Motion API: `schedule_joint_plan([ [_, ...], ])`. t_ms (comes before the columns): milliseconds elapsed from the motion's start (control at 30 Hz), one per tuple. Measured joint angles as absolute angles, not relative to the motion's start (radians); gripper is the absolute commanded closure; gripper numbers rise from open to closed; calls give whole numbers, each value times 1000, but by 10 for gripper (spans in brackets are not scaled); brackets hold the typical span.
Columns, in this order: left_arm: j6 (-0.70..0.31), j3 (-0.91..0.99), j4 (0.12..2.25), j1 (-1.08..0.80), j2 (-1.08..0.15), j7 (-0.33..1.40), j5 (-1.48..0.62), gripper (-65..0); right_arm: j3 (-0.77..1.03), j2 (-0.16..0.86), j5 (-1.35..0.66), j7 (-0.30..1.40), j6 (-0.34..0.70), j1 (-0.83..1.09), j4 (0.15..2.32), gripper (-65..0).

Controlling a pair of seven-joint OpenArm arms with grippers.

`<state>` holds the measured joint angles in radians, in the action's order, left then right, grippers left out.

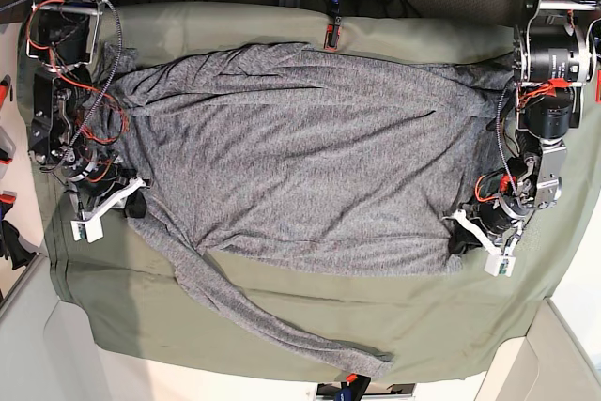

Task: Fold the T-shirt properly
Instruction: 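Grasp the shirt side edges and fold them toward the shirt's middle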

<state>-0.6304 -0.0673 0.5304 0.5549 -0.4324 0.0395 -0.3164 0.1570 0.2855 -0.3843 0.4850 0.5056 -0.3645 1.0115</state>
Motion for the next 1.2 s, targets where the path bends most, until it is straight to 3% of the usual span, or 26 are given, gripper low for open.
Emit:
schedule_joint_plan([
  [100,-672,-67,530,570,-450,29,-316,0,157,285,-384,483,506,-365,1011,0],
  [433,-679,-69,563,566,-471,23,-277,0,157,286,-381,509,518,-359,1065,0],
  [867,-670,-69,1074,242,-616,-22,-356,0,167,353,-396,531,529,-157,1396,0],
  [1200,-664,107,1412,-73,-632,7,-348,0,267,354,-440,539,529,40,1586,0],
])
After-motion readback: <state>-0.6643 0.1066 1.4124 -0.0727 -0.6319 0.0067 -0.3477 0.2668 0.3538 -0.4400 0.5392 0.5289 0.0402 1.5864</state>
